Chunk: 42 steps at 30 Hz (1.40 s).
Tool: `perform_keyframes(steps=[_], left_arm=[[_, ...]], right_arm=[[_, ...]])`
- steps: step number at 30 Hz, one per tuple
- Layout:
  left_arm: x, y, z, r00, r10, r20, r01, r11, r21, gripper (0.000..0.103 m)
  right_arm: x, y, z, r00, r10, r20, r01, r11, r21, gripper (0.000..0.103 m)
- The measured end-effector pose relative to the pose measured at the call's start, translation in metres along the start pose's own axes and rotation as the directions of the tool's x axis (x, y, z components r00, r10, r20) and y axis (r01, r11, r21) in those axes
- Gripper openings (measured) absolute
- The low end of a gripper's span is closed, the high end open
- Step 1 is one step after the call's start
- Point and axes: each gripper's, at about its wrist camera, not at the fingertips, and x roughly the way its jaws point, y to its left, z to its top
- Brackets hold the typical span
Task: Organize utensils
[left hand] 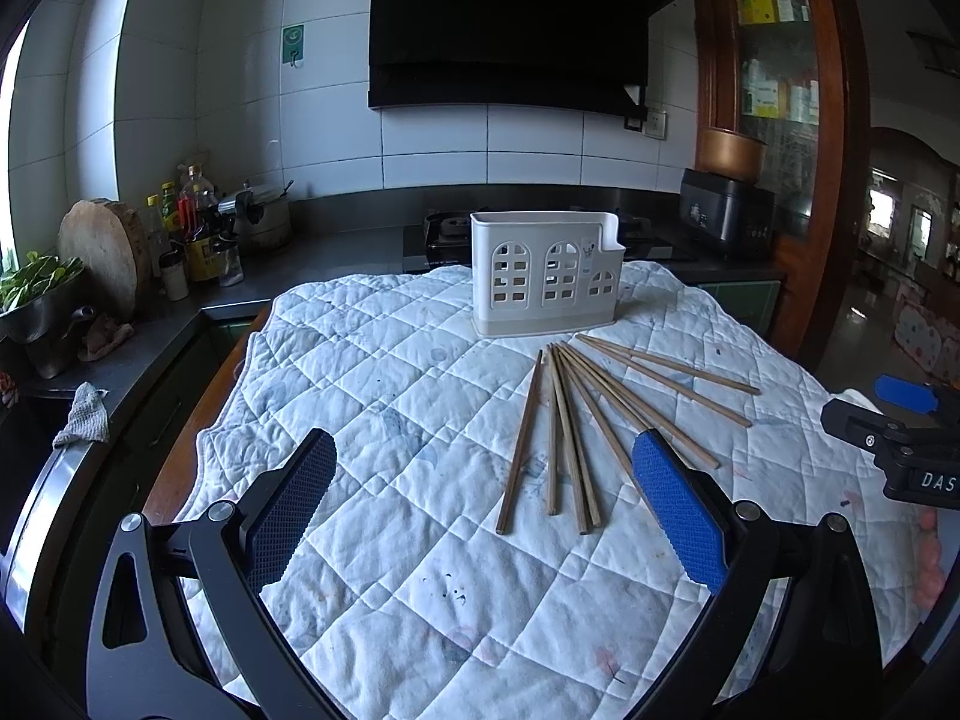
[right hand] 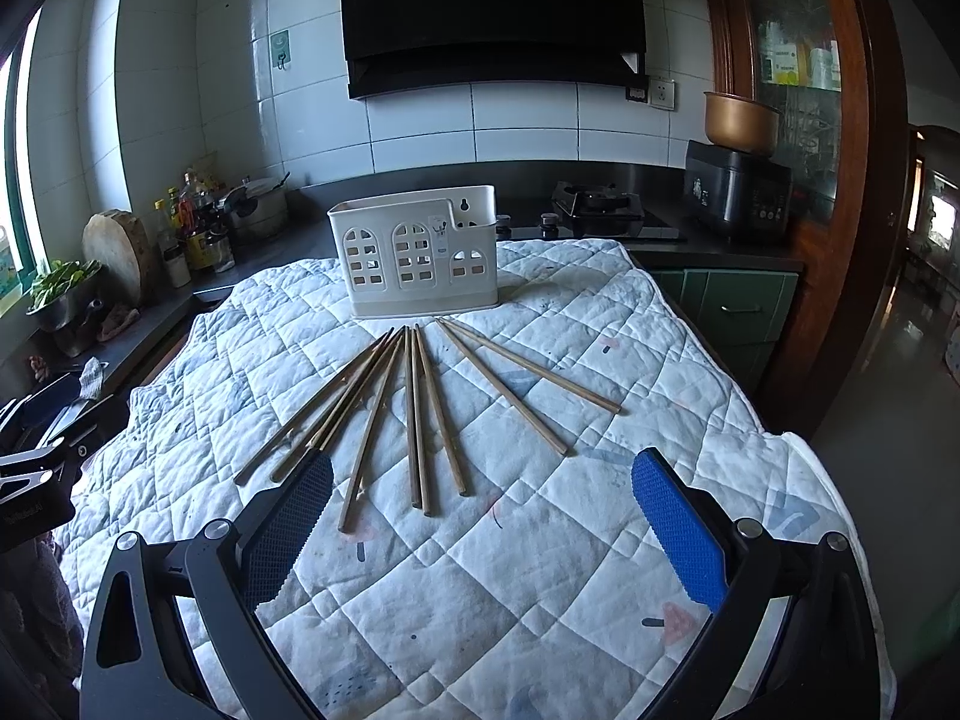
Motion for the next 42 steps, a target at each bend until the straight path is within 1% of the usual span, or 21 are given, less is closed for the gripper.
perform_keyframes(steps=[42], left_arm=[[-0.0026,-0.0025,-0.0012,1.000,-0.006,0.001,0.006,1.000,0.005,0.098]], right_arm=[[-0.0033,0.0046,0.0016,1.000,0.013,0.005,-0.013,1.000,-0.012,0.097]])
